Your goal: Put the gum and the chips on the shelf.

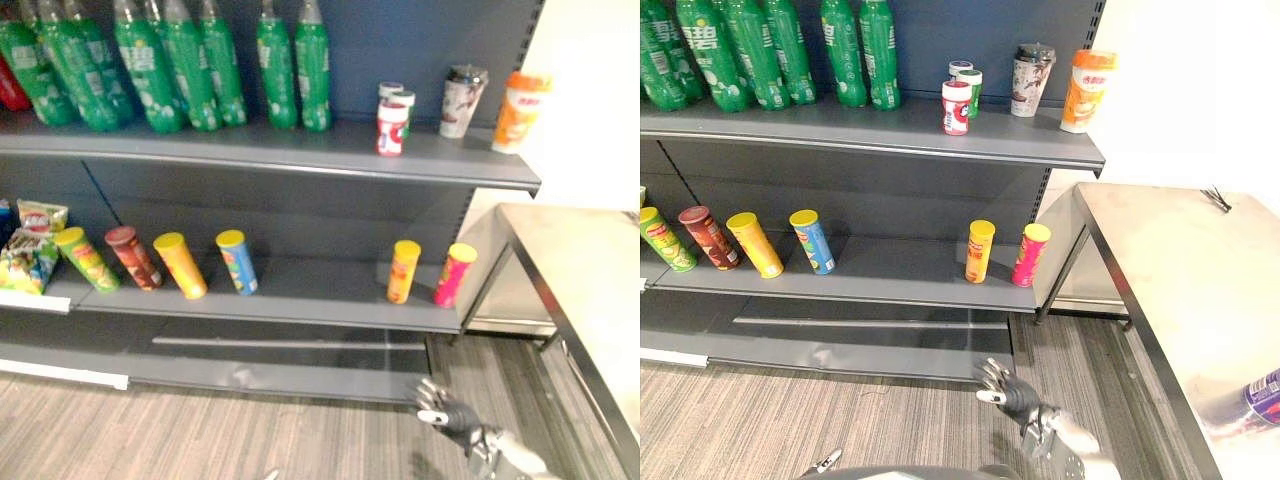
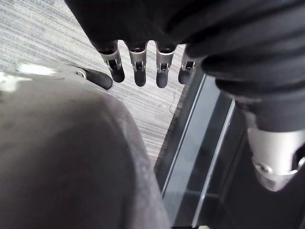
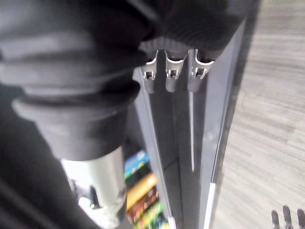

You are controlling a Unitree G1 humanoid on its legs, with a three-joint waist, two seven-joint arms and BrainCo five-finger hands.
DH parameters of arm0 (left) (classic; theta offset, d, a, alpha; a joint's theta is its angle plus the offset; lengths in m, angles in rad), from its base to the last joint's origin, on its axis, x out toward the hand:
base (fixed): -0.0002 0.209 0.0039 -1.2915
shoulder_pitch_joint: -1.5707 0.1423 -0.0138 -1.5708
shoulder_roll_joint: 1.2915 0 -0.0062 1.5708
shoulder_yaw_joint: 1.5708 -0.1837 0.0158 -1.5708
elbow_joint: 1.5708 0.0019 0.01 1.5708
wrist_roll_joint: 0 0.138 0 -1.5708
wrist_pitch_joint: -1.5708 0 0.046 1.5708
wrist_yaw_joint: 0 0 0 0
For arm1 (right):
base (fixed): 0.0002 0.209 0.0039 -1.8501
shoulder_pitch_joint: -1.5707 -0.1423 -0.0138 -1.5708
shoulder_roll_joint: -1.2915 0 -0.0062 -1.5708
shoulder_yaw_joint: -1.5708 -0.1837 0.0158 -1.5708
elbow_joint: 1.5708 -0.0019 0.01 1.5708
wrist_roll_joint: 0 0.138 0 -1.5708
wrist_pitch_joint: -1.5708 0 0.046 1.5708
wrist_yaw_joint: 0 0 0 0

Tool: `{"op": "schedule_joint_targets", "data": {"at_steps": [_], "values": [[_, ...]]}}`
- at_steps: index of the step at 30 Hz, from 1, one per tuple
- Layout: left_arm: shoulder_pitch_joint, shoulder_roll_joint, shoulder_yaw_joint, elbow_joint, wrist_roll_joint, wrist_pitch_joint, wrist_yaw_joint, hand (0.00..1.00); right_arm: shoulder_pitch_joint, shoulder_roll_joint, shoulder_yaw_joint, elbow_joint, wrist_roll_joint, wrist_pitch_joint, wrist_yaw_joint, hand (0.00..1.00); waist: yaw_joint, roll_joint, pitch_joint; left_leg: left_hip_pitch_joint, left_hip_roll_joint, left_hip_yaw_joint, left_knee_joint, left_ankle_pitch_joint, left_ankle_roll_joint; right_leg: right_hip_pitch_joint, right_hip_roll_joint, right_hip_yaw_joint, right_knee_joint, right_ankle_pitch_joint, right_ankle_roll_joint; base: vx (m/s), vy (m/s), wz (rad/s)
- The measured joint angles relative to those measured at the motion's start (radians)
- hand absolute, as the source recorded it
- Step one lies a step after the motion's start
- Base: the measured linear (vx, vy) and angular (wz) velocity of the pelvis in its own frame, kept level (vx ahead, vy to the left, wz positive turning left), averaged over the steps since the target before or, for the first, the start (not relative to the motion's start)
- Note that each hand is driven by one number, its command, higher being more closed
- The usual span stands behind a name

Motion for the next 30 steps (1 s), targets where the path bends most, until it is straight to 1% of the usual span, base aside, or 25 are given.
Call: {"op": "schedule_joint_targets", "data": {"at_steps": [1,2,3,4,5,6,7,8,9,10,12,13,16,18,21,24,26,27,29,30], "values": [[0.000,-0.006,0.000,0.000,0.001,0.000,0.000,0.00,-0.009,0.029,-0.093,0.113,-0.026,-0.002,-0.036,0.00,-0.001,0.004,0.003,0.008,0.000,0.004,0.000,-0.002,0.000,0.001,0.002,0.004,0.000,0.000,0.000,0.06,0.016,-0.10],[0.000,-0.012,0.001,0.000,0.000,0.000,-0.001,0.00,-0.010,0.043,-0.175,0.206,-0.055,-0.008,-0.080,0.00,-0.003,0.015,0.010,0.011,0.001,0.007,0.001,-0.004,-0.001,0.002,0.004,0.007,0.001,-0.001,0.001,0.06,0.015,-0.09],[0.000,-0.013,0.002,0.000,0.000,0.000,-0.002,0.00,-0.010,0.048,-0.213,0.245,-0.073,-0.012,-0.103,0.00,-0.004,0.015,0.010,0.011,0.001,0.008,0.002,-0.005,-0.001,0.002,0.005,0.008,0.001,-0.001,0.002,0.07,0.010,-0.07],[0.000,-0.016,0.007,0.000,-0.002,0.001,-0.008,0.00,-0.009,0.057,-0.270,0.316,-0.110,-0.019,-0.143,0.00,-0.010,0.019,0.012,0.011,0.001,0.011,0.007,-0.008,-0.004,0.002,0.007,0.010,0.003,-0.003,0.004,0.07,0.004,-0.05],[0.002,-0.025,0.019,0.000,-0.007,0.002,-0.012,0.00,-0.010,0.064,-0.326,0.372,-0.153,-0.025,-0.183,0.00,-0.023,0.028,0.019,0.010,0.002,0.012,0.015,-0.016,-0.006,0.002,0.010,0.011,0.004,-0.006,0.004,0.06,0.001,-0.07],[0.003,-0.031,0.028,0.000,-0.008,0.002,-0.014,0.00,-0.009,0.070,-0.350,0.397,-0.173,-0.026,-0.200,0.00,-0.025,0.033,0.021,0.011,0.003,0.016,0.015,-0.020,-0.004,0.001,0.012,0.014,0.004,-0.007,0.004,0.04,-0.001,-0.14],[0.002,-0.045,0.052,-0.001,-0.010,0.005,-0.014,0.00,-0.001,0.086,-0.415,0.448,-0.193,-0.026,-0.228,0.00,-0.026,0.042,0.026,0.012,0.008,0.028,0.015,-0.028,-0.001,-0.001,0.017,0.022,0.004,-0.012,-0.005,0.06,0.001,-0.21],[0.002,-0.057,0.087,-0.001,-0.010,0.008,-0.014,0.00,0.010,0.106,-0.489,0.491,-0.206,-0.026,-0.251,0.00,-0.026,0.046,0.028,0.013,0.012,0.036,0.015,-0.031,-0.002,-0.004,0.022,0.028,0.004,-0.013,-0.006,0.05,0.002,-0.21],[0.002,-0.062,0.107,-0.001,-0.011,0.009,-0.013,0.00,0.018,0.119,-0.529,0.509,-0.211,-0.026,-0.271,0.00,-0.025,0.047,0.028,0.012,0.015,0.039,0.015,-0.032,-0.003,-0.007,0.022,0.029,0.004,-0.014,-0.007,0.06,0.009,-0.18],[0.002,-0.071,0.140,-0.004,-0.015,0.009,-0.008,0.00,0.033,0.147,-0.608,0.530,-0.213,-0.023,-0.305,0.00,-0.025,0.045,0.028,0.011,0.019,0.049,0.014,-0.034,-0.004,-0.015,0.026,0.033,0.011,-0.017,-0.003,0.05,0.007,-0.13],[0.005,-0.091,0.182,-0.004,-0.047,0.010,0.010,0.00,0.061,0.180,-0.677,0.526,-0.223,-0.020,-0.344,0.00,-0.026,0.044,0.031,0.016,0.022,0.061,0.015,-0.039,-0.006,-0.018,0.030,0.037,0.021,-0.020,-0.004,0.08,0.005,-0.13],[0.009,-0.098,0.206,-0.012,-0.050,0.010,0.024,0.00,0.080,0.194,-0.687,0.526,-0.237,-0.020,-0.369,0.00,-0.025,0.043,0.032,0.025,0.024,0.071,0.015,-0.045,-0.005,-0.016,0.031,0.038,0.026,-0.024,-0.005,0.09,0.010,-0.15],[0.014,-0.119,0.238,-0.025,-0.050,0.010,0.044,0.00,0.104,0.226,-0.716,0.515,-0.263,-0.018,-0.397,0.00,-0.025,0.038,0.033,0.035,0.024,0.091,0.027,-0.061,-0.003,-0.017,0.030,0.042,0.047,-0.038,-0.009,0.06,0.013,-0.11],[0.012,-0.131,0.259,-0.040,-0.051,0.009,0.061,0.00,0.103,0.236,-0.714,0.507,-0.264,-0.018,-0.398,0.00,-0.025,0.037,0.034,0.038,0.026,0.111,0.040,-0.068,0.004,-0.017,0.031,0.048,0.055,-0.044,-0.009,0.07,0.021,-0.14],[0.013,-0.148,0.299,-0.045,-0.081,0.008,0.073,0.00,0.096,0.250,-0.703,0.483,-0.262,-0.021,-0.399,0.00,-0.020,0.034,0.043,0.044,0.035,0.148,0.092,-0.098,-0.002,-0.018,0.040,0.074,0.072,-0.051,-0.012,0.08,0.021,-0.31],[0.006,-0.163,0.339,-0.064,-0.104,0.005,0.095,0.00,0.084,0.251,-0.656,0.466,-0.251,-0.026,-0.408,0.00,-0.015,0.026,0.083,0.030,0.053,0.194,0.236,-0.186,-0.002,-0.022,0.058,0.118,0.117,-0.070,-0.009,0.03,0.021,-0.46],[-0.010,-0.172,0.364,-0.065,-0.127,-0.001,0.103,0.00,0.081,0.239,-0.620,0.464,-0.226,-0.027,-0.417,0.00,-0.016,0.032,0.097,-0.041,0.087,0.217,0.403,-0.269,-0.002,-0.057,0.079,0.139,0.171,-0.075,-0.004,0.02,0.042,-0.47],[-0.019,-0.173,0.371,-0.065,-0.128,-0.002,0.104,0.00,0.079,0.239,-0.613,0.462,-0.216,-0.027,-0.417,0.00,-0.015,0.033,0.109,-0.048,0.097,0.225,0.445,-0.287,0.001,-0.064,0.086,0.145,0.187,-0.076,-0.004,-0.02,0.063,-0.49],[-0.063,-0.176,0.386,-0.064,-0.130,-0.005,0.114,0.00,0.072,0.239,-0.581,0.441,-0.194,-0.028,-0.411,0.00,-0.016,0.031,0.157,-0.083,0.122,0.245,0.580,-0.357,0.012,-0.090,0.102,0.163,0.256,-0.088,0.012,-0.14,0.086,-0.41],[-0.073,-0.178,0.388,-0.064,-0.134,-0.007,0.116,0.00,0.072,0.240,-0.571,0.440,-0.180,-0.027,-0.406,0.00,-0.016,0.025,0.166,-0.092,0.123,0.249,0.608,-0.374,0.014,-0.099,0.103,0.173,0.271,-0.093,0.016,-0.17,0.106,-0.34]]}}
